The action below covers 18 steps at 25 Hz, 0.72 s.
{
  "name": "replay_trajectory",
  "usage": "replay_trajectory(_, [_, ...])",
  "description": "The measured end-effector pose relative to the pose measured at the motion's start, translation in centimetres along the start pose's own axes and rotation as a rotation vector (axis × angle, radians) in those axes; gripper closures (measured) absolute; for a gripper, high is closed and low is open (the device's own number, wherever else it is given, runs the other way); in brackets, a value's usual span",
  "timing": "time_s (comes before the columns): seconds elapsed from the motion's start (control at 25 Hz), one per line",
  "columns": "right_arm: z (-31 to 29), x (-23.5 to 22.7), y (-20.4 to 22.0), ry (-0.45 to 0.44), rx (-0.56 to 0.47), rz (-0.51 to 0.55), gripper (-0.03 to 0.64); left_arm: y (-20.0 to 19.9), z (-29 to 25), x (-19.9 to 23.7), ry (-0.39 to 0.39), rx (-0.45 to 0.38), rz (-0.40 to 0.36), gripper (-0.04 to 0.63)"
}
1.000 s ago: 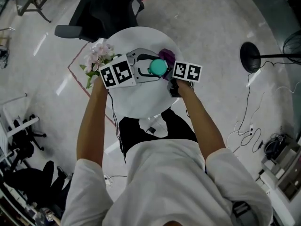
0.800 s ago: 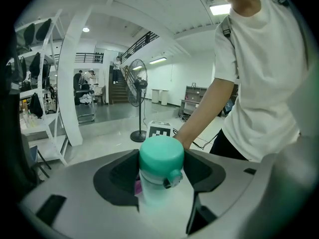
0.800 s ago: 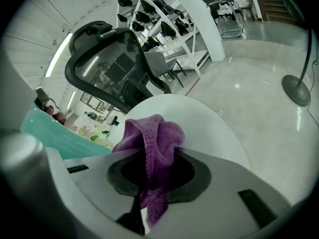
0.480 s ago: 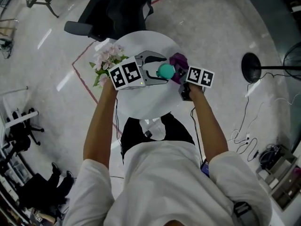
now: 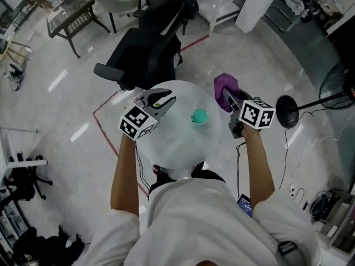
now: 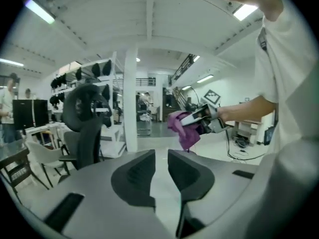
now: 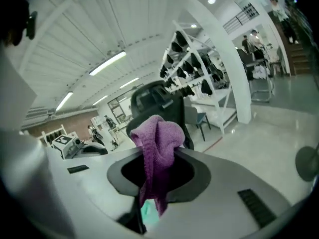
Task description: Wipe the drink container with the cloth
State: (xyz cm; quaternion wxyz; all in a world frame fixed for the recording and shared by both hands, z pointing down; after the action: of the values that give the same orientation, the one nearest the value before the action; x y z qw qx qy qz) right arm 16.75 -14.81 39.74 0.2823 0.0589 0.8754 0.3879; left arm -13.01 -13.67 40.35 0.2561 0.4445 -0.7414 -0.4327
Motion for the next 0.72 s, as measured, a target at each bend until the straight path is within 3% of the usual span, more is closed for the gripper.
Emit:
replay_trajectory(0.12, [2.4,5.1,-3.2,0.018,-0.069,0.188,0.523,-1.2,4.2,1.5,-0.133,-0.055,0.054,0.566])
replay_trajectory(0.28, [4.6,10.7,-6.1,0.084,-0.164,0.397,0.522,-4.3,10.2,3.1,-0.365,-0.148,0.054,0.574])
replay_trajectory(0.4, [5.7,14.4,-7.4,0.114,-0.227,0.499,0.522,-7.1,14.6,3.3,-0.477,-0.220,0.018,0.575])
replay_trajectory(0.56, [6.2,18.3,-8.1,0.102,-0.268,0.605,0.524,-9.4,18.7,3.2,-0.565,-0.265,-0.004,0.575])
replay_trajectory(0.72, [7.1,21.5,-9.0,0.085,-0.305,0.654,0.525,-11.0,21.3,2.5,-0.582,-0.284,-0.020,0.574])
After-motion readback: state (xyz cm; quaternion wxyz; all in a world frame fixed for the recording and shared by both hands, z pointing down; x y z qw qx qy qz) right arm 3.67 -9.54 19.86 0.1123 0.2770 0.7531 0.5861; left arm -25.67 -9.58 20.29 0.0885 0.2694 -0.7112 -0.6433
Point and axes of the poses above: the fingertips, and each gripper's own axes: z backward along the fingers, x to its left, y out of its underside, the point moved 8 cm from there along z, backward along the fingers, and after that the axes turned 9 degrees about x, right-handed, at the moved point
